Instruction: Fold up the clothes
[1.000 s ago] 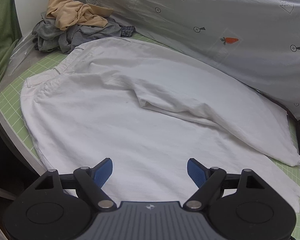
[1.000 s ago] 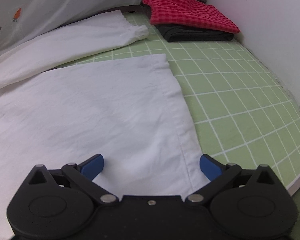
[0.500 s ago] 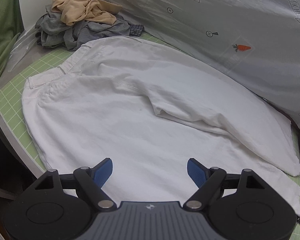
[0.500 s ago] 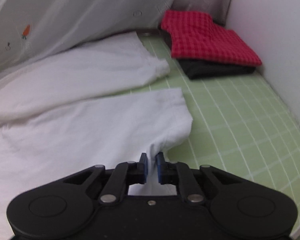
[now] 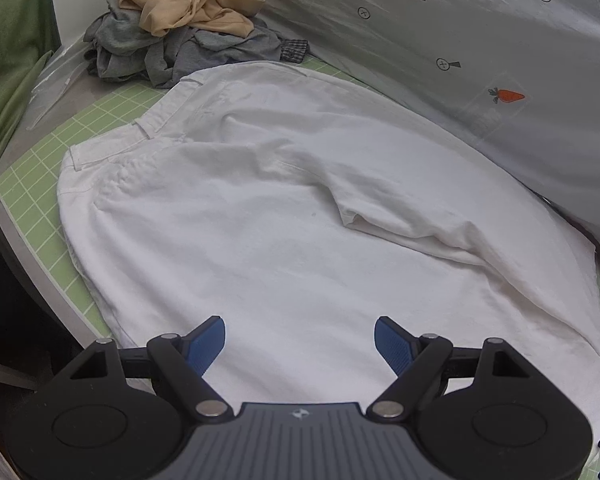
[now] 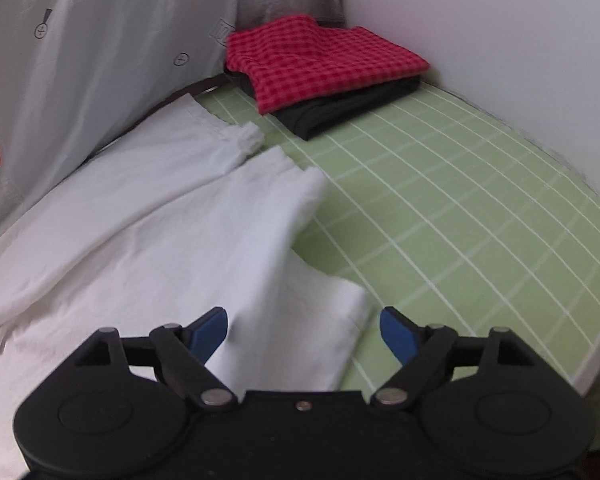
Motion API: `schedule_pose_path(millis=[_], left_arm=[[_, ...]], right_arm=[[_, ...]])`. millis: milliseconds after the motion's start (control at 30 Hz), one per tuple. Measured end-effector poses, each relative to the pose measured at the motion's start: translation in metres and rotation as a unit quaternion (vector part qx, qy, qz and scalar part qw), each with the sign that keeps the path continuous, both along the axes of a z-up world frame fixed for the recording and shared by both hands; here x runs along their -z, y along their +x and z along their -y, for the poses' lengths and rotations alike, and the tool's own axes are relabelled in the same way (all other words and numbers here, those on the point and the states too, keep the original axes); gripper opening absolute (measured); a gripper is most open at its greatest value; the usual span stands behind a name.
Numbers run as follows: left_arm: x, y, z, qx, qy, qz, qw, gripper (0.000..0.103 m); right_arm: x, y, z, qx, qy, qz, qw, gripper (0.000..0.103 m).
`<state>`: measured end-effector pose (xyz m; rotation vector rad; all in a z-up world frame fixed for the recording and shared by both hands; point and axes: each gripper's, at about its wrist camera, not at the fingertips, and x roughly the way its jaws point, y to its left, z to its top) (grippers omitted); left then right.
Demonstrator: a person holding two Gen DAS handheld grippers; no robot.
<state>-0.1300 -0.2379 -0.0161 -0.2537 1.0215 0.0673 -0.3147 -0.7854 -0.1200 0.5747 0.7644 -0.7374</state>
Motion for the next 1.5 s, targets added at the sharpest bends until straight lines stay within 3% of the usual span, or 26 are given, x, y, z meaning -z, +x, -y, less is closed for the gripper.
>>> schedule_pose_path(millis=[133, 233, 500, 567, 600, 633, 733, 1000, 1267, 1300, 1433, 1500], left_arm=[[0.01, 0.004, -0.008, -0.002, 0.003, -0.016, 0.9999, 0.083], [0.013, 0.008, -0.015, 0.0, 0.001, -0.022, 0.9998, 0.083], [0.012, 0.02, -0.057, -0.016, -0.003, -0.022, 0.9996, 0.083], [0.015, 0.028, -0.077, -0.038, -0.01, -0.03, 0.9988, 0.083], [0.017, 0.033, -0.089, -0.05, -0.013, -0.031, 0.9982, 0.083], [0.018, 0.039, -0.101, -0.062, -0.016, -0.031, 0.9974, 0.083], [0.024, 0.057, -0.138, -0.097, -0.022, -0.033, 0.9945, 0.083], [0.052, 0.103, -0.229, -0.175, -0.037, -0.055, 0.9823, 0.083], [0.084, 0.128, -0.26, -0.177, -0.054, -0.087, 0.9788, 0.081], [0.085, 0.13, -0.26, -0.173, -0.059, -0.088, 0.9792, 0.079], [0.087, 0.135, -0.261, -0.169, -0.078, -0.094, 0.978, 0.053], [0.087, 0.136, -0.262, -0.18, -0.083, -0.096, 0.9753, 0.035]], right_arm=[[0.015, -0.013, -0.02, 0.009, 0.053, 0.01, 0.998, 0.087], [0.021, -0.003, -0.038, -0.003, 0.065, 0.0, 0.998, 0.087], [0.028, 0.035, -0.079, -0.027, 0.044, -0.047, 0.998, 0.092], [0.026, 0.041, -0.087, -0.042, 0.039, -0.05, 0.997, 0.082], [0.024, 0.044, -0.091, -0.048, 0.037, -0.05, 0.997, 0.067], [0.022, 0.047, -0.095, -0.053, 0.037, -0.048, 0.997, 0.046], [0.016, 0.05, -0.101, -0.026, 0.047, -0.027, 0.998, 0.017], [-0.009, 0.058, -0.12, 0.037, 0.013, -0.01, 0.999, 0.012], [-0.02, 0.069, -0.129, 0.081, 0.005, 0.015, 0.997, 0.012], [-0.022, 0.07, -0.13, 0.085, 0.004, 0.017, 0.996, 0.012], [-0.03, 0.071, -0.132, 0.093, 0.007, 0.027, 0.995, 0.012], [-0.036, 0.07, -0.134, 0.086, 0.003, 0.037, 0.996, 0.011]])
